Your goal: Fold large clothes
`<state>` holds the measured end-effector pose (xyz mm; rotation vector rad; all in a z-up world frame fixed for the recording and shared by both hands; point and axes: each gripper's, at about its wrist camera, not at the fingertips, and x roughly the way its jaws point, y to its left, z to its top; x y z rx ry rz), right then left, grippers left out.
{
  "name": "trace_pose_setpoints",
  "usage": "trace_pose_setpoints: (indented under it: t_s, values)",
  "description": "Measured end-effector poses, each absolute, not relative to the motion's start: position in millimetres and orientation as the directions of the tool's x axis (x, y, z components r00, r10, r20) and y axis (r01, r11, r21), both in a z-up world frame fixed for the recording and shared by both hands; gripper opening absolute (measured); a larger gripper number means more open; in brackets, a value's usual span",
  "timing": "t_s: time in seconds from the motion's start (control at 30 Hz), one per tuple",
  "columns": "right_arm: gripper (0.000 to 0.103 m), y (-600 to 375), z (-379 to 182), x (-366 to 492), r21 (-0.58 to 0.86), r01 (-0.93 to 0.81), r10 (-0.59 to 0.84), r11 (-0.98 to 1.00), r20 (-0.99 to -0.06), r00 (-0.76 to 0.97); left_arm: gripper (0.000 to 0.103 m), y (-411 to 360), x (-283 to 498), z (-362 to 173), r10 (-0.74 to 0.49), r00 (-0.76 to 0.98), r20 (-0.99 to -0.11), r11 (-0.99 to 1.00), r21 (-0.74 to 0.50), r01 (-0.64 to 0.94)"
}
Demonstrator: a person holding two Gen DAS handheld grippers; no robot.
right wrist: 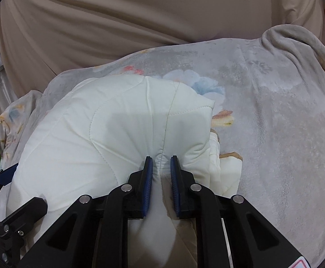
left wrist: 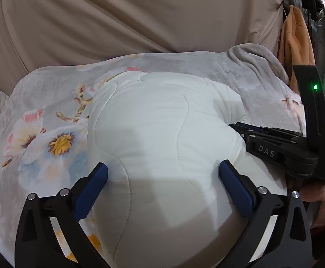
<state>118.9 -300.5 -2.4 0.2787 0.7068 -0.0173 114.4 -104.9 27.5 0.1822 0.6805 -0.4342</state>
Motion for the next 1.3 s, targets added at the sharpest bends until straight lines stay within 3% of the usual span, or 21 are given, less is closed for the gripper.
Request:
trace_pose_setpoints:
  t_s: [0.4, 0.6, 0.7, 0.8, 0.93, 1.07, 1.13, 1.17, 1.23, 1.3]
  values:
    - [0.015, -298, 0, 120, 0.221, 0.122, 0.050, 0.968, -0.641, 0.765, 0.098, -103, 112, 20, -0.298, 0.717, -0.630, 0.909, 0.043, 0.415]
    - [0.021, -300, 48, 68, 0.297, 0.119, 0.099, 0.948, -0.625, 0.774, 0.098, -71, 82, 54, -0.387, 0.654, -0.649, 0.892, -0.083, 0.445]
    - [0.022, -289, 62, 22, 0.228, 0.073, 0.084, 0.971, -0.609, 0.789, 0.098, -57, 59, 61, -0.363, 0.689, -0.627, 0.894, -0.025, 0.448]
    - [0.022, -278, 34, 3, 0.164, 0.086, 0.048, 0.983, -0.672, 0.739, 0.098, -50, 53, 36, -0.309, 0.668, -0.677, 0.900, 0.019, 0.436]
    - [0.020, -275, -10, 4, 0.190, 0.087, 0.072, 0.978, -0.700, 0.711, 0.098, -40, 67, -10, -0.367, 0.534, -0.761, 0.895, -0.134, 0.425]
    - [0.020, -277, -3, 2, 0.191, 0.073, 0.085, 0.979, -0.702, 0.707, 0.098, -26, 76, -15, -0.456, 0.454, -0.766, 0.870, -0.274, 0.411]
    - [0.020, -290, 13, -8, 0.269, 0.068, 0.137, 0.961, -0.675, 0.725, 0.097, -14, 76, 1, -0.526, 0.431, -0.733, 0.837, -0.358, 0.413]
    - [0.021, -303, 24, -15, 0.324, 0.064, 0.169, 0.944, -0.640, 0.750, 0.097, -7, 76, 13, -0.558, 0.441, -0.703, 0.821, -0.387, 0.420]
    - [0.037, -331, 37, -17, 0.407, 0.086, 0.192, 0.909, -0.593, 0.782, 0.098, 2, 79, 36, -0.590, 0.468, -0.658, 0.801, -0.406, 0.439]
    - [0.047, -360, 43, -10, 0.466, 0.133, 0.187, 0.875, -0.576, 0.795, 0.098, 8, 92, 52, -0.611, 0.491, -0.621, 0.789, -0.422, 0.447]
